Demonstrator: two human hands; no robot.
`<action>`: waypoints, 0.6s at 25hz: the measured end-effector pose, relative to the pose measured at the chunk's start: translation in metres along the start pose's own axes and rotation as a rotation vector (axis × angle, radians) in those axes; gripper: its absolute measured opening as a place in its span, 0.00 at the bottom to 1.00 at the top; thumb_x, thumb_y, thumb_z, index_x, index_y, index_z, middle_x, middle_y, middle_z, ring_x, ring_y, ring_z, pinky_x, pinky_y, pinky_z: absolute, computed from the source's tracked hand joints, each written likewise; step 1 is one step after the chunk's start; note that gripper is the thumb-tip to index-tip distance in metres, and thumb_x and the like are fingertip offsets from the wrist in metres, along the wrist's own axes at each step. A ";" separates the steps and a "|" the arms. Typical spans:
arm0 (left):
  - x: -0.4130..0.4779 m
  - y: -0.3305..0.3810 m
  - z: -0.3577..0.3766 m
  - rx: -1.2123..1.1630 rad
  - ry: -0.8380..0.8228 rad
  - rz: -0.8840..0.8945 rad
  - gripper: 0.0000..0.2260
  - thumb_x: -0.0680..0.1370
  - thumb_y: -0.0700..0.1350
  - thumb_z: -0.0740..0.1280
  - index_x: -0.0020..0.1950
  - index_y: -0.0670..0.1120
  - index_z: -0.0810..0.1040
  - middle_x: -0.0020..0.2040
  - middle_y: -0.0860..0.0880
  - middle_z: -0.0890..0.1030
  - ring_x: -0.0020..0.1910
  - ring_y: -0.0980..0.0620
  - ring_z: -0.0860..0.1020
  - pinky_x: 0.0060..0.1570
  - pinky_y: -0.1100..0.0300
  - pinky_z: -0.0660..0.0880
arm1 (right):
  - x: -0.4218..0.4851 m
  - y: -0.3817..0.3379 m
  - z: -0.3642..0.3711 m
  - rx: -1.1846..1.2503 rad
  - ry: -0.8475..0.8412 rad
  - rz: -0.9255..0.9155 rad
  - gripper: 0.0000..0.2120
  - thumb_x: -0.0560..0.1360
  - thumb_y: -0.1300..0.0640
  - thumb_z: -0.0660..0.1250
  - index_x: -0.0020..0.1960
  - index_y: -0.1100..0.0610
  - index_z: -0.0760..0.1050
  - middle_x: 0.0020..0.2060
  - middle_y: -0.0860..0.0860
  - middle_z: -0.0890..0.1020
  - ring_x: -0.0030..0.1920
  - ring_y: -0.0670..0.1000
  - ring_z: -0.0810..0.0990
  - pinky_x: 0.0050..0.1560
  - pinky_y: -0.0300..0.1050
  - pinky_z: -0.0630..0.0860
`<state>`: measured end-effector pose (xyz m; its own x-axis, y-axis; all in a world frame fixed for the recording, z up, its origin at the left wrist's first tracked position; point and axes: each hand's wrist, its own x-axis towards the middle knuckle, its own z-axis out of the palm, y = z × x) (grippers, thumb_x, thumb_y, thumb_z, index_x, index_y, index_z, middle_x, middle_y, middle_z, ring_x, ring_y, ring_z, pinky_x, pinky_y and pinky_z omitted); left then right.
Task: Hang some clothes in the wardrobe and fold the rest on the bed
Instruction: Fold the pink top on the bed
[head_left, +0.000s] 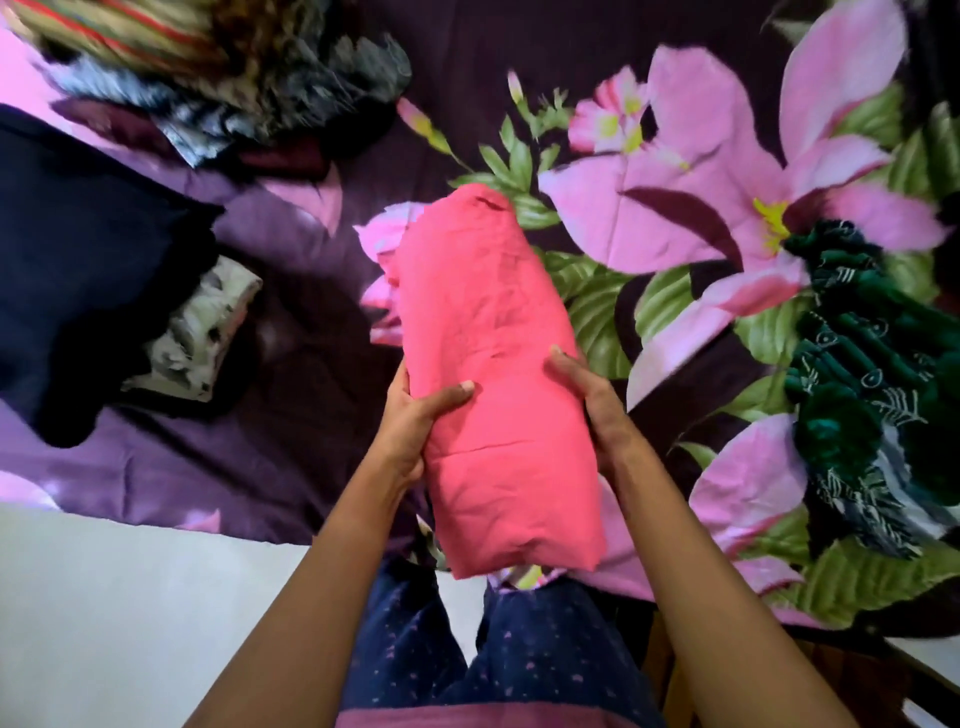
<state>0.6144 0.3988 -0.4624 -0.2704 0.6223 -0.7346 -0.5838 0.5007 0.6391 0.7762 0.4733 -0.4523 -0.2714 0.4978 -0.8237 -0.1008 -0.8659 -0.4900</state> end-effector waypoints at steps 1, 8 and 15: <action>-0.001 0.019 -0.003 -0.010 -0.014 0.010 0.23 0.63 0.30 0.73 0.56 0.44 0.74 0.46 0.47 0.81 0.40 0.57 0.81 0.40 0.62 0.79 | -0.006 -0.012 0.017 0.036 -0.017 0.004 0.14 0.75 0.56 0.64 0.60 0.58 0.76 0.45 0.53 0.84 0.43 0.49 0.84 0.43 0.42 0.80; 0.008 0.165 -0.049 -0.078 -0.015 0.125 0.18 0.67 0.30 0.69 0.54 0.44 0.75 0.46 0.46 0.82 0.39 0.55 0.81 0.40 0.62 0.79 | -0.010 -0.089 0.161 -0.062 -0.092 -0.163 0.12 0.76 0.66 0.61 0.38 0.58 0.79 0.29 0.48 0.82 0.29 0.44 0.81 0.31 0.34 0.76; 0.059 0.325 -0.088 -0.124 0.009 0.327 0.15 0.69 0.28 0.68 0.52 0.44 0.76 0.41 0.47 0.82 0.36 0.54 0.80 0.39 0.62 0.80 | 0.051 -0.178 0.305 -0.107 -0.250 -0.333 0.12 0.75 0.64 0.62 0.58 0.61 0.74 0.35 0.46 0.84 0.36 0.42 0.82 0.37 0.34 0.77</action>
<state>0.3414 0.5445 -0.3181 -0.4651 0.7320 -0.4979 -0.5536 0.1984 0.8088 0.4885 0.6382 -0.3203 -0.4657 0.7103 -0.5279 -0.1256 -0.6435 -0.7551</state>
